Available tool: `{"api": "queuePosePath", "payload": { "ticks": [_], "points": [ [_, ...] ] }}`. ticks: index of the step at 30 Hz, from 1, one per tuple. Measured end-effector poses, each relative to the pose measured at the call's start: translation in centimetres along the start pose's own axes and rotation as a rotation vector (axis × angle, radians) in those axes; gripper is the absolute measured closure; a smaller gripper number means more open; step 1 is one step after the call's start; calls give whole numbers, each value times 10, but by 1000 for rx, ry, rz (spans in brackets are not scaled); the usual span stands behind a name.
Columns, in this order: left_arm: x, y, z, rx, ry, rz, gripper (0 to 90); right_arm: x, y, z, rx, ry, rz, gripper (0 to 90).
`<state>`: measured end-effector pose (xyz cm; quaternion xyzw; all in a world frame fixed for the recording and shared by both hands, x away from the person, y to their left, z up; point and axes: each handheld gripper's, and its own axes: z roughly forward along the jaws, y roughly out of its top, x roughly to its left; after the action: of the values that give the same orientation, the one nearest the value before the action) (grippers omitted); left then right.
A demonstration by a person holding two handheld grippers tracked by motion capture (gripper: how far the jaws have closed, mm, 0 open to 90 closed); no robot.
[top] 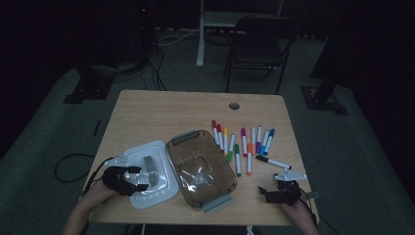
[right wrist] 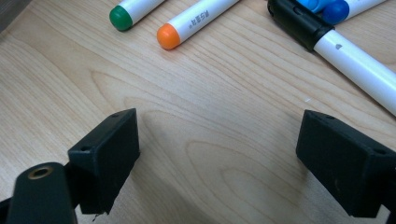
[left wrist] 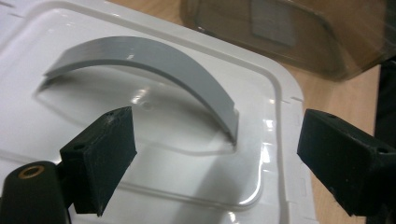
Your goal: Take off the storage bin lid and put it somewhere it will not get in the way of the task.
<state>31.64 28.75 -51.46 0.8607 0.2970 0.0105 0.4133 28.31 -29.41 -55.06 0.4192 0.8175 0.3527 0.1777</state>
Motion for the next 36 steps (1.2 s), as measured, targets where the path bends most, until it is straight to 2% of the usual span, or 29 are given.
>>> {"api": "queuePosePath", "payload": {
  "ticks": [4,6,8,9,13,14,17,19,22,25,29,32,34,36],
  "points": [
    [-1,-5,-5,-9,55,-27,93,0,0,0,0,0,0,132],
    [-2,-7,-9,7,67,-61,4,0,0,0,0,0,0,132],
    [-4,-9,-14,6,101,-66,4,0,0,0,0,0,0,132],
    [-5,-9,-16,6,129,-67,4,0,0,0,0,0,0,132],
    [-6,-16,-25,-11,290,-84,4,0,0,0,-1,0,-1,132],
    [-5,-18,-28,-28,327,-91,4,0,0,0,0,0,0,132],
    [-2,-26,-35,-64,411,-130,5,0,0,0,0,0,1,132],
    [0,-32,-37,-59,472,-157,5,0,0,0,-1,0,2,138],
    [3,-43,-38,-53,489,-210,5,-1,0,-1,-5,-11,10,169],
    [4,-52,-36,-17,558,-216,5,0,-1,-1,-12,-8,10,186],
    [10,-59,-37,-10,644,-279,5,0,-1,-1,-12,-8,8,181],
    [14,-61,-37,-6,671,-320,5,1,0,-1,-10,11,-10,171],
    [16,-63,-35,-16,664,-345,5,1,0,0,-5,21,-21,142],
    [16,-64,-33,3,689,-349,5,2,0,0,-1,32,-30,136]
  ]
}}
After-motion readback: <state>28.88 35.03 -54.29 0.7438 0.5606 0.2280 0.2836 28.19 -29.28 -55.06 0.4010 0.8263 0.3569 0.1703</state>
